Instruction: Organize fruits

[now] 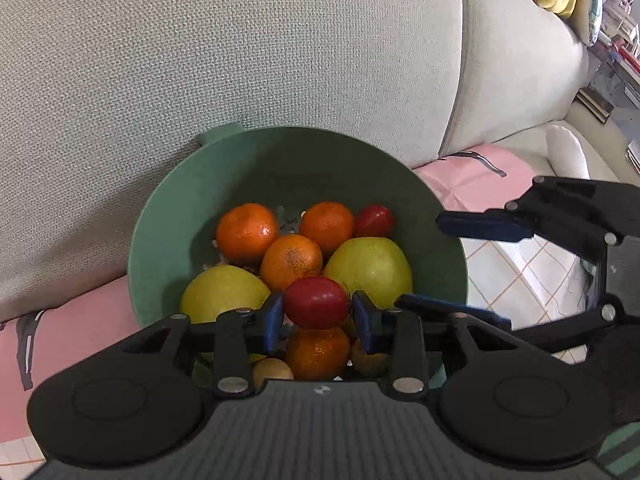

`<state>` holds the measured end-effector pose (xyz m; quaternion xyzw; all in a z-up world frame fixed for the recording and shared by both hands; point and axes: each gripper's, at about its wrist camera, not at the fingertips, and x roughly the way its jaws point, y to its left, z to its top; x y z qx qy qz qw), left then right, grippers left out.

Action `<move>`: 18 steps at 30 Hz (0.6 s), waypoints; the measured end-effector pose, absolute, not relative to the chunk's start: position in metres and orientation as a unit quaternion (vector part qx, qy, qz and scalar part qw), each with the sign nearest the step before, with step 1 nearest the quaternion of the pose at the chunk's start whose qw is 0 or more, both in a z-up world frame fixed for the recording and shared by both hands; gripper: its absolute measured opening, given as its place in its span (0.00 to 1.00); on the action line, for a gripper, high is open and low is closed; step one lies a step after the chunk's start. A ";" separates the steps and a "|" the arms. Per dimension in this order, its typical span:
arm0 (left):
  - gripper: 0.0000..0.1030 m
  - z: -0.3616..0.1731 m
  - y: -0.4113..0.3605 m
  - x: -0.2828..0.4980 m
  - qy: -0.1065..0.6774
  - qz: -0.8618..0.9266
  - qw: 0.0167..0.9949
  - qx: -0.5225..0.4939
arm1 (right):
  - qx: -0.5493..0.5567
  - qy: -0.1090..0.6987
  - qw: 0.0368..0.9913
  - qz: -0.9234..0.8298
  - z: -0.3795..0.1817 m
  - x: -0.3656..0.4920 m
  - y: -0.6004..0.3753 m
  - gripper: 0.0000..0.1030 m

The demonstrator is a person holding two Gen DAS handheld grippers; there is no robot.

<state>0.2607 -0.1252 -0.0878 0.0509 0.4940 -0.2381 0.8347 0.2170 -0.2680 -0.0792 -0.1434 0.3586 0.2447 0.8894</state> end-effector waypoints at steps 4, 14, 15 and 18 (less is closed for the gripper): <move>0.40 -0.092 -0.133 0.262 0.505 -0.236 0.828 0.065 | -0.140 0.361 0.889 0.245 -0.082 0.214 -0.268 0.49; 0.51 -0.085 -0.125 0.259 0.508 -0.224 0.830 0.051 | -0.133 0.368 0.888 0.240 -0.077 0.211 -0.269 0.49; 0.55 -0.080 -0.123 0.256 0.502 -0.226 0.833 0.048 | -0.131 0.370 0.888 0.239 -0.076 0.211 -0.269 0.50; 0.58 -0.061 -0.115 0.246 0.483 -0.231 0.844 0.045 | -0.119 0.375 0.888 0.237 -0.069 0.210 -0.268 0.51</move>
